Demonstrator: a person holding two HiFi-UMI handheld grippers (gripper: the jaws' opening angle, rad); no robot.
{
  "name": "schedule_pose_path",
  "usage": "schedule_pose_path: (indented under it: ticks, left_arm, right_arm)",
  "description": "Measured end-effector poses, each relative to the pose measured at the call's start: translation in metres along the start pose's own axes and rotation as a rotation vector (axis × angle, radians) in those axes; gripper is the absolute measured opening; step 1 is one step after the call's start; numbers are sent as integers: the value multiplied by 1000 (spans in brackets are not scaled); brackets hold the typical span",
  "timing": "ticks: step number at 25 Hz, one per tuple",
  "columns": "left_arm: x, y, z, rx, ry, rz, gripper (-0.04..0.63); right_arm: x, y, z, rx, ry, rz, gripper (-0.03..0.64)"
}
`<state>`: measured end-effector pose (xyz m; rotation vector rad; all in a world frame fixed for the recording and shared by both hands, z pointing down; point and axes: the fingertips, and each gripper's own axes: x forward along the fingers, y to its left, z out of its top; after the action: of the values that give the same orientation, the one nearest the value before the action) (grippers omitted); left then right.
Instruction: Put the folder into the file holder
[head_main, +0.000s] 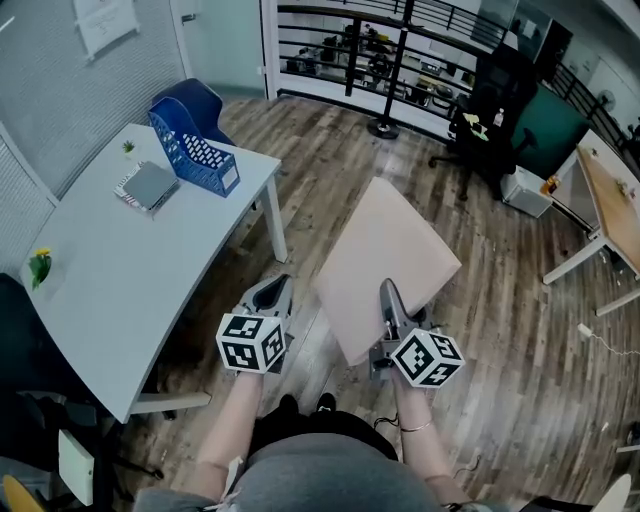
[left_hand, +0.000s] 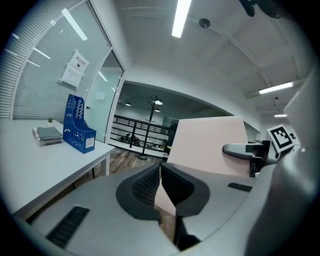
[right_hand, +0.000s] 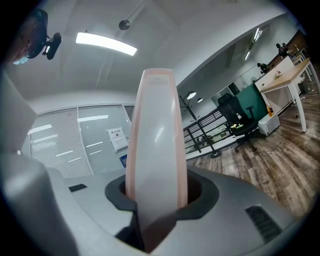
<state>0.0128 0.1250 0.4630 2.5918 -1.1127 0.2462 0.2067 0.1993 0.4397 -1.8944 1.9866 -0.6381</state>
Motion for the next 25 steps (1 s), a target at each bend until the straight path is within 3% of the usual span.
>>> schedule_pose_path:
  ticks: [13, 25]
  left_arm:
    - [17, 3, -6, 12, 22, 55, 31]
    - [102, 84, 21, -26, 22, 89, 31]
  right_arm:
    - [29, -8, 22, -25, -15, 55, 156]
    - [146, -7, 48, -31, -23, 102, 158]
